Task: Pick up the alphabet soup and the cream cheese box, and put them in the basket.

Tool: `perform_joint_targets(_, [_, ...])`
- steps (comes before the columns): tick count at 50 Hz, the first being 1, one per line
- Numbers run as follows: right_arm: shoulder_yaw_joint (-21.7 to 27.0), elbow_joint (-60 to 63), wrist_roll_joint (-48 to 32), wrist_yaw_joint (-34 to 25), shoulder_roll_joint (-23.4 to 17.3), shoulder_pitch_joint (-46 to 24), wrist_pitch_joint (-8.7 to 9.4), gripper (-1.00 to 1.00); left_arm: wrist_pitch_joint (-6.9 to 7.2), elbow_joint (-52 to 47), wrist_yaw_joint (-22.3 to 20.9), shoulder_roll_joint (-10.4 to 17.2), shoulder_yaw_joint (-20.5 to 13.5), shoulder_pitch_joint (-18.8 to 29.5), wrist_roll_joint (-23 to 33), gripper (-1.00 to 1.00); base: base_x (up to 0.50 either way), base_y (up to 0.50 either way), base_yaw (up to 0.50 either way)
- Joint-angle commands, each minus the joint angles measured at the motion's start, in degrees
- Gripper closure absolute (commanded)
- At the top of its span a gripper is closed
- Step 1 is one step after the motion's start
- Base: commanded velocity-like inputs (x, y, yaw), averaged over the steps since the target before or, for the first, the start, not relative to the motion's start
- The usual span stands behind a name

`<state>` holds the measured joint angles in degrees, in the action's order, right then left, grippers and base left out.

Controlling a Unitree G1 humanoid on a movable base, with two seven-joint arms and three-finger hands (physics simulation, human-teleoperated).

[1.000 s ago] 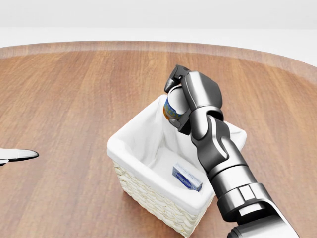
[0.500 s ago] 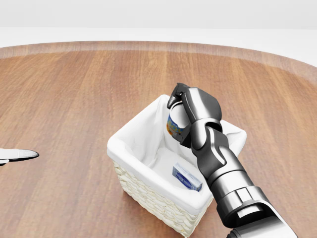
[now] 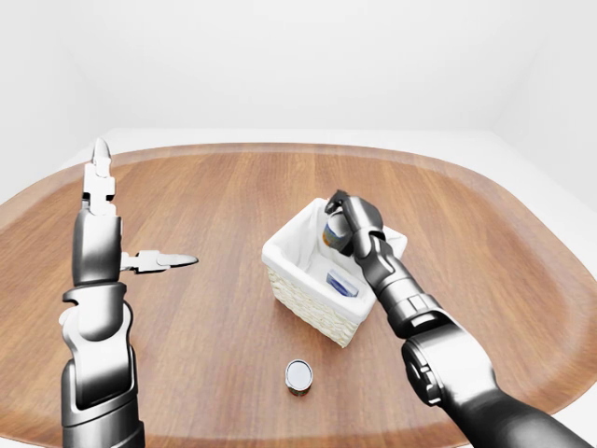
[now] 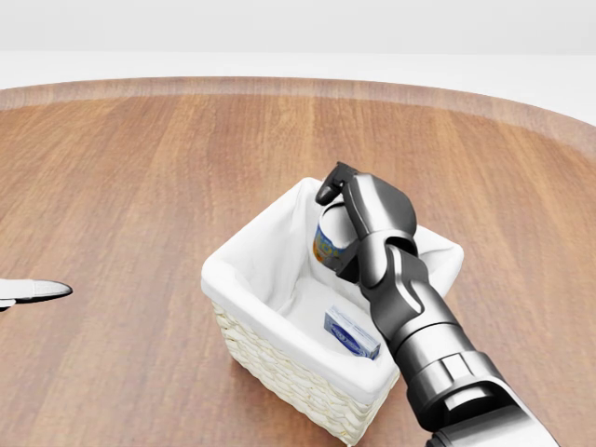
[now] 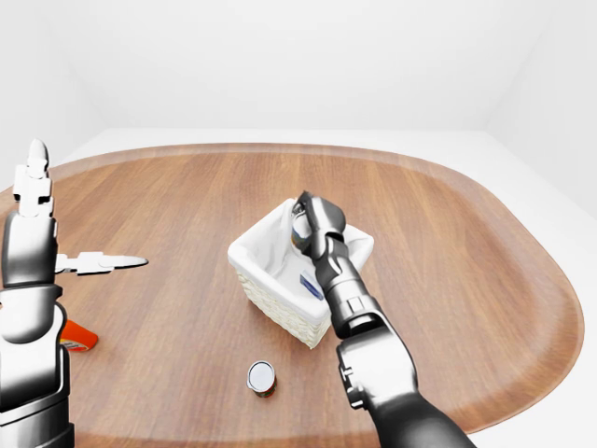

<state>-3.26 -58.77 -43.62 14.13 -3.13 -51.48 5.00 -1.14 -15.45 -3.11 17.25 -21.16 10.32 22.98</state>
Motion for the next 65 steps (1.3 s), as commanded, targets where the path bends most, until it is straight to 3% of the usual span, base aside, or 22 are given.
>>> perform_joint_targets(1, [0.2, 0.5, 0.0, 1.3, 0.1, -0.8, 0.0, -1.0, 0.45, -0.8, -0.3, -0.1, -0.2, -0.2, -0.1, -1.0, 0.0, 0.0, 0.0])
perform_joint_targets(8, [0.0, 4.1, -0.7, 0.0, -0.1, 0.1, 0.0, -1.0, 0.4, -0.9, -0.3, -0.1, -0.2, -0.2, -0.2, -1.0, 0.0, 0.0, 0.0])
perform_joint_targets(17, [-0.3, 9.9, -1.8, -2.0, 0.6, 2.5, 0.0, -1.0, -0.87, 0.7, 0.3, 0.0, 0.0, 0.0, -0.2, -1.0, 0.0, 0.0, 0.0])
perform_joint_targets(24, [-0.5, 17.2, -4.0, -5.3, 0.8, 3.5, 0.0, -1.0, -0.1, -0.2, -0.1, 0.0, -0.1, -0.1, -0.2, -1.0, 0.0, 0.0, 0.0])
perform_joint_targets(31, [-0.2, 21.4, -5.4, -6.7, 1.0, 4.0, 0.0, -1.0, -0.56, 0.3, 0.1, 0.0, -0.1, -0.1, -0.2, -1.0, 0.0, 0.0, 0.0])
perform_joint_targets(33, [0.2, 22.2, -5.8, -4.7, 0.8, 3.7, 0.0, -1.0, 0.05, -0.4, -0.2, 0.0, -0.2, -0.1, -0.2, -1.0, 0.0, 0.0, 0.0])
perform_joint_targets(41, [1.7, 29.2, -3.2, 0.4, 0.7, 3.4, 0.0, -1.0, -0.54, 0.4, 0.1, 0.0, 0.0, 0.0, -0.1, -1.0, 0.0, 0.0, 0.0])
perform_joint_targets(46, [1.9, 30.7, -1.8, 3.0, 0.2, 3.2, 0.0, -1.0, 0.14, -0.4, -0.2, 0.0, -0.1, 0.0, -0.1, -1.0, 0.0, 0.0, 0.0])
perform_joint_targets(52, [2.1, 32.0, -1.5, 6.9, -0.1, 3.2, 0.0, -1.0, -0.12, -0.2, -0.1, -0.1, 0.0, -0.1, -0.2, -1.0, 0.0, 0.0, 0.0])
perform_joint_targets(55, [3.7, 33.0, 0.3, 13.7, -0.4, 3.1, 0.0, -1.0, -0.16, -0.3, -0.1, -0.1, -0.1, -0.1, -0.2, -1.0, 0.0, 0.0, 0.0])
perform_joint_targets(65, [5.0, 37.7, 4.6, 15.9, -1.4, 6.7, 0.0, -1.0, -0.24, -0.2, -0.5, -0.1, 0.1, -0.1, -0.3, -1.0, 0.0, 0.0, 0.0])
